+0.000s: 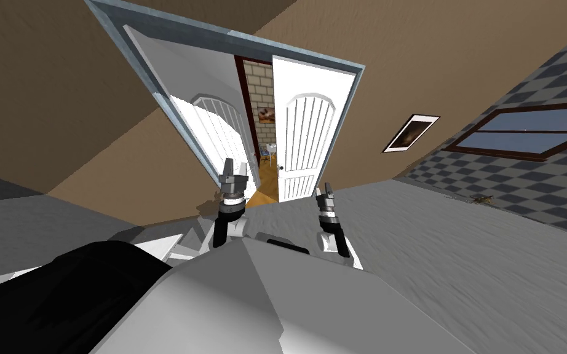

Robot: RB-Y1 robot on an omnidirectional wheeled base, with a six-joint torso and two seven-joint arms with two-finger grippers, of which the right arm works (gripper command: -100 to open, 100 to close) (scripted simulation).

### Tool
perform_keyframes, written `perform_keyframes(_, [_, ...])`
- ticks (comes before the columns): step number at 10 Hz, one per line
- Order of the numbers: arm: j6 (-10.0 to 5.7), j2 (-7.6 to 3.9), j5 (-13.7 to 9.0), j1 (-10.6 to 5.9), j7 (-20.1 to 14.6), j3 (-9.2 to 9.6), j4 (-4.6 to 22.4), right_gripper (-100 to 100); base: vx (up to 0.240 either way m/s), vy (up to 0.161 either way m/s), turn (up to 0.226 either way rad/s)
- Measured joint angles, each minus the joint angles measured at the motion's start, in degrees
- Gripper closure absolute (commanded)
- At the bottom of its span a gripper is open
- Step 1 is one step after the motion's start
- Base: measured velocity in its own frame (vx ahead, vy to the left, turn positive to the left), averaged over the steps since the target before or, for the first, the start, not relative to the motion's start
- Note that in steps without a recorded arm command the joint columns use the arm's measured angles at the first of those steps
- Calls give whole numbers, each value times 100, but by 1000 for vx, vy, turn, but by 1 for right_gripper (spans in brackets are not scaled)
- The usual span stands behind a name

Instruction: Push the door open

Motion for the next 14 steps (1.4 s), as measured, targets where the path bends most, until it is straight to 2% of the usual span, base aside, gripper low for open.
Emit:
perform_keyframes(2, [2, -12, -3, -175, -49, 138, 286, -100, 104, 60, -102])
perform_keyframes(6, [122, -36, -8, -471, -151, 433, 681, -100, 87, 58, -90])
perform_keyframes(8, [110, -63, -14, -618, -213, 580, 951, -100, 95, 64, -99])
perform_keyframes(10, [116, -31, -4, -789, -247, 742, 1235, -100, 91, 73, -120])
perform_keyframes(11, [217, -16, 5, -878, -260, 872, 1299, -100, 82, 81, -64])
perform_keyframes(12, [253, -21, -1, -964, -286, 921, 1415, -100, 61, 42, -55])
perform_keyframes(14, [233, -66, -14, -1089, -355, 1040, 1641, -100, 81, 49, -94])
